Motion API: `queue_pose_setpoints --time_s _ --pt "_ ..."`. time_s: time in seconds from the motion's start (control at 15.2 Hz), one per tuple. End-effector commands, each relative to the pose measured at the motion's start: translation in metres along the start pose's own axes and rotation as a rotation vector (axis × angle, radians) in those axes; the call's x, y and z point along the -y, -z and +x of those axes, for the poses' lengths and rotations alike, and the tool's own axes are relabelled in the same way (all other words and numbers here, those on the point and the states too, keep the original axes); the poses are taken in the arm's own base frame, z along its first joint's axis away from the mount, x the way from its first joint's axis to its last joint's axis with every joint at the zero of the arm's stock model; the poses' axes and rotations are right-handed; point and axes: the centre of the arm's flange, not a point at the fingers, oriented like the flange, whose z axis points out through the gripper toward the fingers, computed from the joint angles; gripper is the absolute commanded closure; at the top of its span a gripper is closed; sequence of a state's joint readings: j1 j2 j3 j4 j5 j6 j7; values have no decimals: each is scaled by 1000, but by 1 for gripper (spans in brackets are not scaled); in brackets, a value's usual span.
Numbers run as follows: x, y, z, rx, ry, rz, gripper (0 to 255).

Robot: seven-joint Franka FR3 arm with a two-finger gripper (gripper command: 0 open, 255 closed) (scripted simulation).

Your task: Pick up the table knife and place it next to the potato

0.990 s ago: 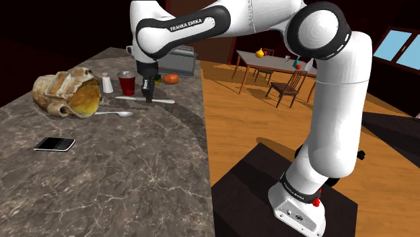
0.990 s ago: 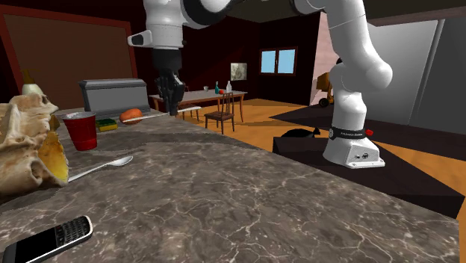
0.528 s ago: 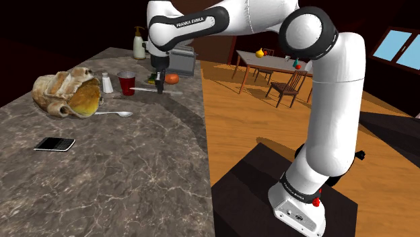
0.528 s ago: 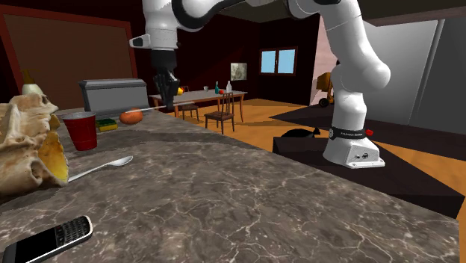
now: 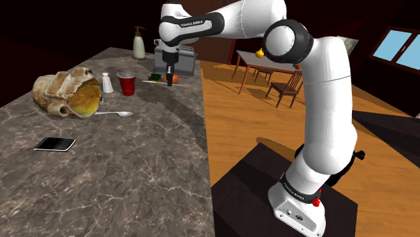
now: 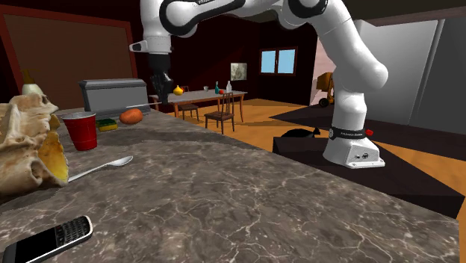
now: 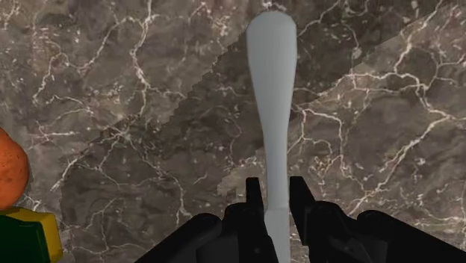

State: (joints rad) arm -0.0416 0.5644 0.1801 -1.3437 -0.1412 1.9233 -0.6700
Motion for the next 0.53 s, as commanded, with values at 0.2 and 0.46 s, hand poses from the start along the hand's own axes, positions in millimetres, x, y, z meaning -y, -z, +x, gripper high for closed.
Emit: queue_pose_setpoints --time_s 0.2,0.46 --pt "-62 -1 -24 0 1 0 255" --pt "-112 -3 -42 0 1 0 255"
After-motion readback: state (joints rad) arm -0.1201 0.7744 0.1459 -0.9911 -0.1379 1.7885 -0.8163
